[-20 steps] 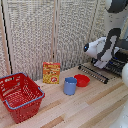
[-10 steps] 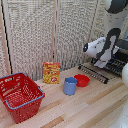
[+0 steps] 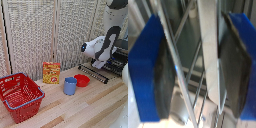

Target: Kindly position your hand close to the oven tray's handle. Softly yet firmly grasp the handle using your hand. Slowly and with caution, draw the tray out until it is fully stretched out.

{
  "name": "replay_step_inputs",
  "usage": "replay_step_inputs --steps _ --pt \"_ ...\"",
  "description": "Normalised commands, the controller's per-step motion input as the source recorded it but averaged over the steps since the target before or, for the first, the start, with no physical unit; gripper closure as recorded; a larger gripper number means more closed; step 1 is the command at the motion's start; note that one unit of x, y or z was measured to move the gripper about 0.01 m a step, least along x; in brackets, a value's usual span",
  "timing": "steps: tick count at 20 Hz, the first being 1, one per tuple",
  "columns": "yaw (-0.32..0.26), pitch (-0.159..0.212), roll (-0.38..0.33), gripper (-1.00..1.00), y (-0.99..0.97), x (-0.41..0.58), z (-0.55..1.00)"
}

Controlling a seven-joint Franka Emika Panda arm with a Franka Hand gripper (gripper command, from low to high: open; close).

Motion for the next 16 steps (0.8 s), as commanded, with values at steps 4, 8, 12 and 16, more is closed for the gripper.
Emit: replay_step_inputs --steps 4,8,12,16 --pt "-0.027 -0.067 -0.033 1.0 0.95 0.226 -0.27" --pt "-0.028 -0.039 -0.032 1.0 0.88 0.284 -0.31" --pt "-0.01 -0.001 -0.005 1.0 0.58 0.277 -0.21" --pt "0.0 0.026 -0.067 1.0 0.98 0.106 -0.72"
